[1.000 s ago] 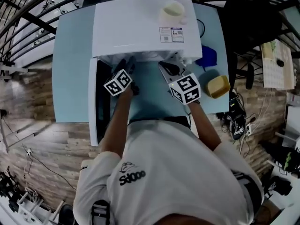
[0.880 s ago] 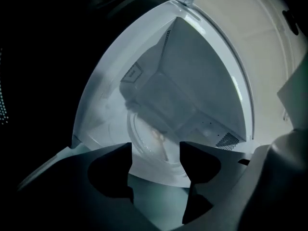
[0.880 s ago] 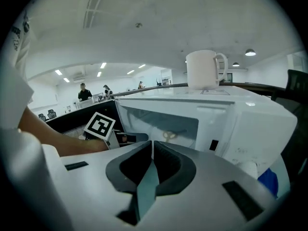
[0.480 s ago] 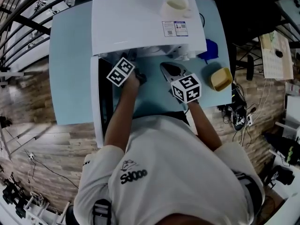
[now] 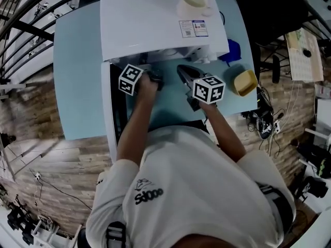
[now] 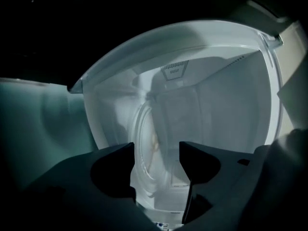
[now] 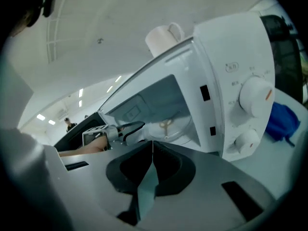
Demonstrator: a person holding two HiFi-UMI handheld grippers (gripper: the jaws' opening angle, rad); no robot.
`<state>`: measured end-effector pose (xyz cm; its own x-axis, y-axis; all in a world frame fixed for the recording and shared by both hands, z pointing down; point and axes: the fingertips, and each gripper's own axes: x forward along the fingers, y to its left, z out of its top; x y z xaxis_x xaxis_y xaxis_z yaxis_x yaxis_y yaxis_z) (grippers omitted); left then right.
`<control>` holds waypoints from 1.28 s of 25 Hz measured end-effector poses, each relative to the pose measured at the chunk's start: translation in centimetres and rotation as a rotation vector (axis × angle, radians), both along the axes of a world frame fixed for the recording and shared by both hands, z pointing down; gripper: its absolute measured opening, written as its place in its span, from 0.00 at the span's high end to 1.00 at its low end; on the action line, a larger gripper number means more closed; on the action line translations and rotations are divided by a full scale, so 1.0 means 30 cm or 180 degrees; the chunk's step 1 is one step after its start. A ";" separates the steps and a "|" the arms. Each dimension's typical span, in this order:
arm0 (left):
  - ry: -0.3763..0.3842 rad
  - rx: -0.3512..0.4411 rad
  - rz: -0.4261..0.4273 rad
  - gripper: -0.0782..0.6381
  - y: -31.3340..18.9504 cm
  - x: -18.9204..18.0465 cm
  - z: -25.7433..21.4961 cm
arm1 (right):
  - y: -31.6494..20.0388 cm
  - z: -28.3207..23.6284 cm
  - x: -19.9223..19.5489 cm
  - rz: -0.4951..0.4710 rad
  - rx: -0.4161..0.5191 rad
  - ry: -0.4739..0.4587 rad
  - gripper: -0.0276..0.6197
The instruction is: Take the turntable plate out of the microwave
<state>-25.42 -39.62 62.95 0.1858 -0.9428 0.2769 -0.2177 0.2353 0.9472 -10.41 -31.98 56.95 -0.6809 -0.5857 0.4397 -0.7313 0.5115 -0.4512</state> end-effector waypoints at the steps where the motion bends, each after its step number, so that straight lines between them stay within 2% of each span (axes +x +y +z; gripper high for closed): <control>1: -0.0006 0.0028 0.0029 0.47 0.003 0.001 -0.001 | -0.011 0.012 0.000 0.0076 -0.0124 -0.0153 0.95; 3: 0.0004 0.0089 0.0101 0.47 0.011 0.009 -0.005 | -0.037 0.036 -0.011 0.0210 -0.0428 -0.0537 0.93; 5: 0.0027 0.0162 0.0140 0.47 0.017 0.018 -0.014 | -0.063 0.059 -0.041 0.0258 -0.0689 -0.0858 0.77; 8: -0.0054 0.0243 0.0176 0.47 0.022 0.023 -0.032 | -0.098 0.101 -0.099 0.0285 -0.0845 -0.1043 0.68; 11: -0.0103 0.0294 0.0236 0.47 0.025 0.035 -0.050 | -0.135 0.132 -0.145 0.0422 -0.1030 -0.1311 0.63; 16: -0.0151 0.0385 0.0332 0.47 0.030 0.052 -0.068 | -0.225 0.160 -0.172 0.0781 -0.1252 -0.1820 0.62; 19: -0.0168 0.0392 0.0435 0.48 0.041 0.067 -0.070 | -0.266 0.185 -0.171 0.0929 -0.1329 -0.2020 0.62; 22: -0.0191 0.0372 0.0515 0.48 0.049 0.074 -0.068 | -0.288 0.202 -0.178 0.1009 -0.1403 -0.2047 0.64; 24: -0.0228 0.0369 0.0547 0.48 0.048 0.077 -0.068 | -0.295 0.223 -0.173 0.1092 -0.1464 -0.2022 0.73; 26: -0.0234 0.0366 0.0569 0.49 0.051 0.082 -0.066 | -0.296 0.247 -0.159 0.1215 -0.1510 -0.2079 0.88; 32: -0.0300 0.0351 0.0674 0.50 0.076 0.095 -0.053 | -0.286 0.256 -0.140 0.1352 -0.1585 -0.2548 0.91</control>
